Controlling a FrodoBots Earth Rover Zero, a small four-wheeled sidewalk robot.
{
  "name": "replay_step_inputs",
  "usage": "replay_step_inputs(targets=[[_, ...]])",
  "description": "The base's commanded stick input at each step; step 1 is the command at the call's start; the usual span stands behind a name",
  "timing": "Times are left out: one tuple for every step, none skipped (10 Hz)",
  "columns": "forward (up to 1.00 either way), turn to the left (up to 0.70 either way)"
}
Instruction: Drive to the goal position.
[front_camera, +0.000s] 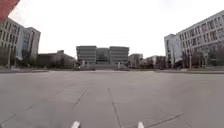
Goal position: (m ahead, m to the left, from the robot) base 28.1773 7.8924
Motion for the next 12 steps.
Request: replay_step_inputs(targets=[[0.60,0.01],[0.60,0.07],[0.60,0.15],[0.60,0.15],[0.60,0.04],[0.60,0.00],[0.60,0.00],[0.60,0.00],[0.60,0.00],[0.60,0.00],[0.60,0.00],[0.60,0.00]])
